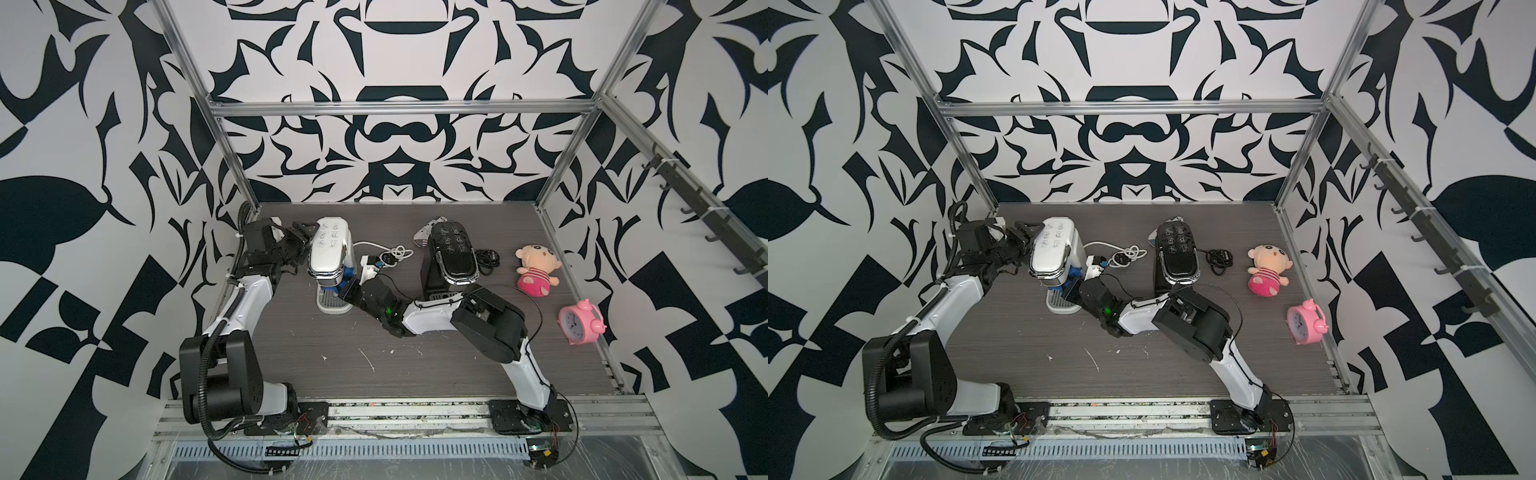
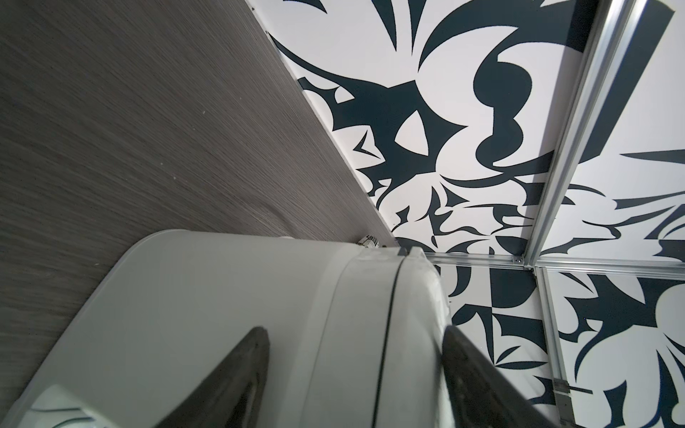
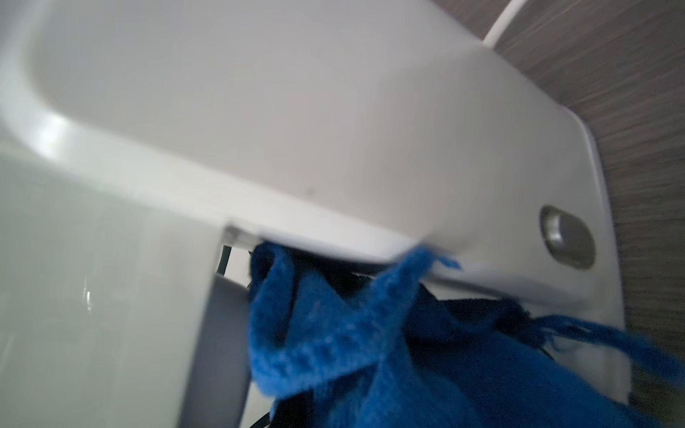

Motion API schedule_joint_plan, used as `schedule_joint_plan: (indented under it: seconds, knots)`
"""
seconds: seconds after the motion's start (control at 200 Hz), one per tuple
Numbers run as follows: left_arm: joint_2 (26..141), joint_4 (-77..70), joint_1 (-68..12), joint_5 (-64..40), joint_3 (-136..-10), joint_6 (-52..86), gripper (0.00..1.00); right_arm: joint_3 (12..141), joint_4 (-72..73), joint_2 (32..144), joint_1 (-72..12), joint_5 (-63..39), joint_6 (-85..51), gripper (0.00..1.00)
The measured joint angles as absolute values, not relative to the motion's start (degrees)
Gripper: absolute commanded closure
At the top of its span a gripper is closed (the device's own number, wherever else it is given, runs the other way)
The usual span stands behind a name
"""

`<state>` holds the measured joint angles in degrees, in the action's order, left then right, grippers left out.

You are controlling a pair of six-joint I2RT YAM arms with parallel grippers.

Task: Wipe the surface of a coffee machine
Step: Wipe the dirt from the surface of the coffee machine.

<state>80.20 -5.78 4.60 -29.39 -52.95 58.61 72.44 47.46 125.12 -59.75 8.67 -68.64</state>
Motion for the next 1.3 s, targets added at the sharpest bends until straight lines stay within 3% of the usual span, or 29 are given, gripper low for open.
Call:
schedule_joint_plan:
  seconds: [0.68,1.3]
  knots:
    - [80.29,-6.28,4.6,-29.36,-52.8,59.2,0.25,78.59,57.12,132.7,-62.67,10.07,-69.34,1.0]
    - [80.34,-7.05,4.6,-29.41,-52.45,59.59,0.26,78.17,53.36,134.04,-62.06,19.35,-72.51,1.0]
